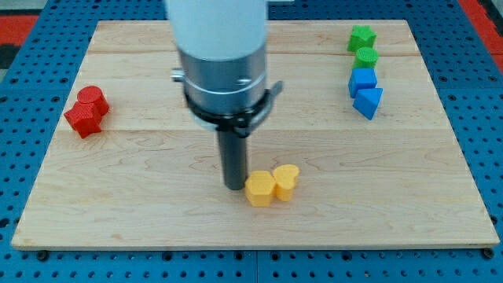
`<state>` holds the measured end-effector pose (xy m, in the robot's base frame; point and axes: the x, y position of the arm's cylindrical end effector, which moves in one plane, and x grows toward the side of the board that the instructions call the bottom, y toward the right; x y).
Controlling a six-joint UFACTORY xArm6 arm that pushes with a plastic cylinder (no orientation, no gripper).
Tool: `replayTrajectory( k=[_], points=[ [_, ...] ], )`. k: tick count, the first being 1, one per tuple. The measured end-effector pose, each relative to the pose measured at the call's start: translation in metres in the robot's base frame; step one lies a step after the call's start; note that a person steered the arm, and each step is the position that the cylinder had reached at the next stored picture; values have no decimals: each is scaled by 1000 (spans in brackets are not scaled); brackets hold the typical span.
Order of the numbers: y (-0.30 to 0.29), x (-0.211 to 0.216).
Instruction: Push the yellow heart below the blue triangle
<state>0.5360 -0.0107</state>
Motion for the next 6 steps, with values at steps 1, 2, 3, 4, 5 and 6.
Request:
replayTrajectory(
  k=[1,2,3,4,5,6],
  points=[
    [33,0],
    [69,0],
    [94,1],
    [97,7],
    [115,1],
    [154,-9]
  ],
)
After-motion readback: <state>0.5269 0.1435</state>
